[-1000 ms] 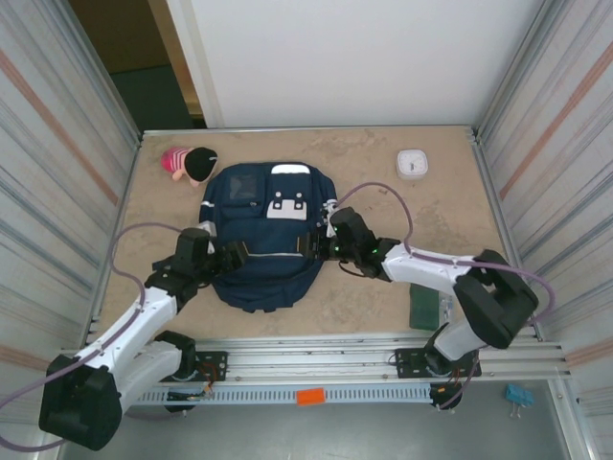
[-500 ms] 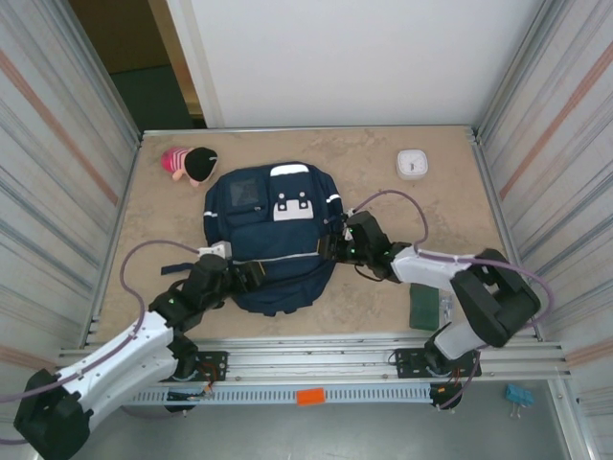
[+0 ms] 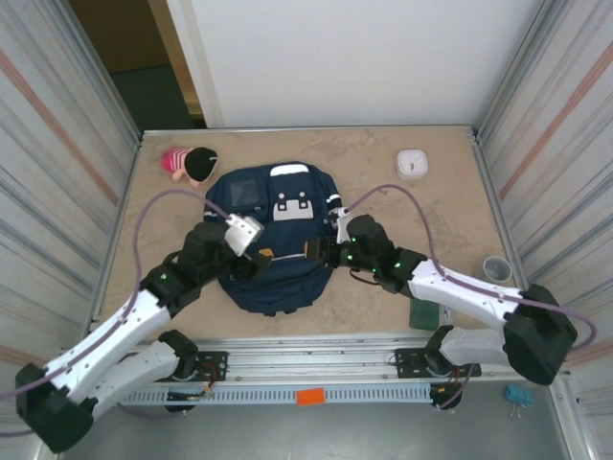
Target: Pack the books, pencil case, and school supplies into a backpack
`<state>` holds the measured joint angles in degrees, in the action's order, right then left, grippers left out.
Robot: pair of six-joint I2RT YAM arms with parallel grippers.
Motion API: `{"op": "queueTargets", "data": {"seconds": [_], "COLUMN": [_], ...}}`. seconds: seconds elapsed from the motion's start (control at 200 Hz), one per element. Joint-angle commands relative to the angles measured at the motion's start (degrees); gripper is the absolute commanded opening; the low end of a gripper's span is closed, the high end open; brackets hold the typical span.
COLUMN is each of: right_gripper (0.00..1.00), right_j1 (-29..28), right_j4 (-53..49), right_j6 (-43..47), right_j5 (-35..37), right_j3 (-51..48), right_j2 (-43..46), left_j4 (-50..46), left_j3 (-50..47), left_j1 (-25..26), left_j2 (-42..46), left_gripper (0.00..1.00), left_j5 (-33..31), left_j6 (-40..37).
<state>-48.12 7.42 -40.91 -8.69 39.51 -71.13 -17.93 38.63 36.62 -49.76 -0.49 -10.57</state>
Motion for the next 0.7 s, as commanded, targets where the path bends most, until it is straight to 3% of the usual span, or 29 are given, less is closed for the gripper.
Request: {"op": "queueTargets", "data": {"seconds": [0.0, 0.15, 0.266, 0.396, 0.692], "right_gripper": [0.28, 0.14, 0.08, 0.06, 0.05], "right_j1": [-1.43, -2.64, -2.51, -2.68, -2.4], "right_j4": [4.11, 3.54, 4.63, 9.8, 10.33], "right_j6": [-5.2, -8.42, -10.25, -11.47, -11.04], "right_j5": [1.62, 1.92, 1.53, 0.43, 0.91], "right_j3": [-3.01, -6.42, -8.75, -10.15, -10.74], "right_j2": [-4.06, -7.98, -11.31, -12.62, -11.88], "left_j4": [-6.21, -4.62, -4.4, -4.12, -0.46], "left_j3": [2.56, 3.47, 5.26, 7.12, 8.48], "left_j1": [0.12, 0.12, 0.12, 0.38, 2.68], "left_j2": [-6.3, -11.58, -15.87, -20.59, -28.68], "left_gripper": [0.81, 0.82, 0.83, 0.83, 0.89], "left_j5": [3.96, 6.68, 8.71, 7.77, 9.59], "left_j6": [-10.41, -13.69, -15.32, -16.65, -18.48]}}
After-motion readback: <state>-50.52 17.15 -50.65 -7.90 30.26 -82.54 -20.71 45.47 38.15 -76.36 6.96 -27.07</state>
